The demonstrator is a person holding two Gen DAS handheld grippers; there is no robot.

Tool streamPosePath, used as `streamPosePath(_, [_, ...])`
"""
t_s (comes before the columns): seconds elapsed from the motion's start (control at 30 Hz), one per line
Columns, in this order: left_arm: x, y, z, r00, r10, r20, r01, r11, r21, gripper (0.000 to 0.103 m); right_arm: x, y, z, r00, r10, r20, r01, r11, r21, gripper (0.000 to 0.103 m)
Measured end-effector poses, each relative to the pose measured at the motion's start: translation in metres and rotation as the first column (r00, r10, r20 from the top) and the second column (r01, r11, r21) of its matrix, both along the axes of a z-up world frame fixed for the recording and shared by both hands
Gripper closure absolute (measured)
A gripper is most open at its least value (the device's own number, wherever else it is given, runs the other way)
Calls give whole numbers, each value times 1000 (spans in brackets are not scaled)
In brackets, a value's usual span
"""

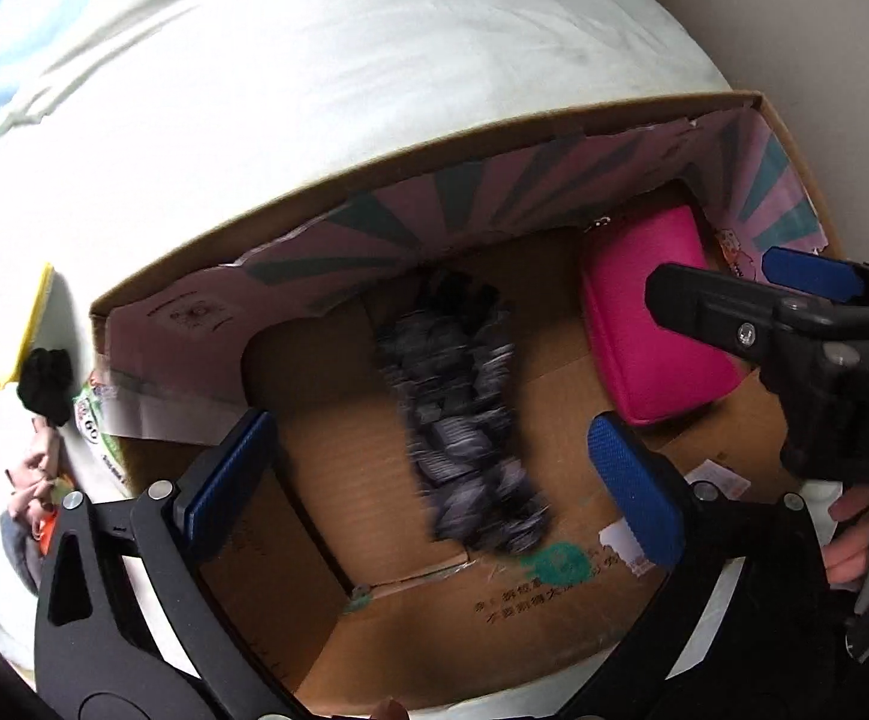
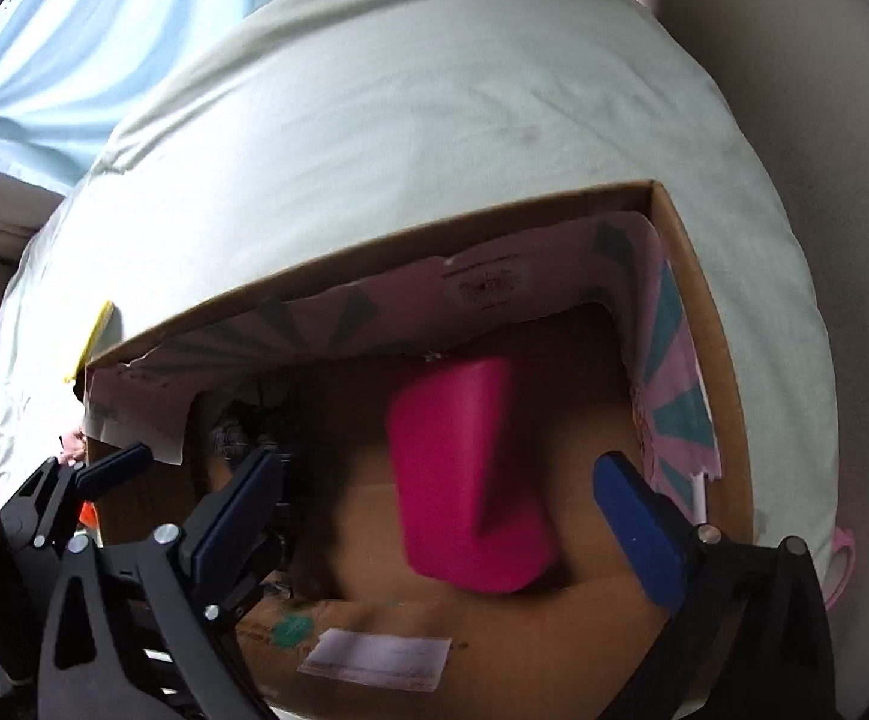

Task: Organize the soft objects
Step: 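Carry scarf and pouch to the cardboard box and release both inside, then lift both tools out of the box and move back toward the items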

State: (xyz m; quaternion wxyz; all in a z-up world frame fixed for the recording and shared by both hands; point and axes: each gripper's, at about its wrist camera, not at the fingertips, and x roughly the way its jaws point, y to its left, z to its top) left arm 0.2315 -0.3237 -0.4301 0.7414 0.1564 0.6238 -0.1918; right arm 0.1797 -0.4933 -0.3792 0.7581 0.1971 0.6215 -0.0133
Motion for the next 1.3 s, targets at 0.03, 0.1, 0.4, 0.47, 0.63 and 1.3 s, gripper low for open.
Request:
streamPosePath(0.03, [0, 1, 0, 1000, 4, -4, -4, 1000, 4, 0, 0, 0, 0, 1000, 0, 2, 0, 1000, 3, 0])
streamPosePath(0.1, [-1, 3, 2, 1000, 17, -16, -17, 1000, -1, 0, 2, 2, 2, 1000, 4, 3, -4, 1000, 7, 0])
streamPosePath(0.4, [-5, 14, 20, 999, 44, 2, -44, 999, 14, 0, 5, 6, 13, 999, 49, 17, -49, 999, -19, 0])
streamPosePath(0.47, [-5, 15, 30, 999, 40, 14, -40, 999, 11, 0, 3, 6, 18, 998, 63, 11, -62, 998, -22, 0])
streamPosePath(0.63, [-15, 14, 59, 997, 34, 63, -36, 999, 22, 0, -8, 3, 47, 997, 47, 62, -48, 999, 9, 0])
streamPosePath(1.3, [-92, 122, 252, 902, 193, 387, -134, 976, -173, 0, -87, 71, 246, 927, 110, 359, -41, 980, -193, 0])
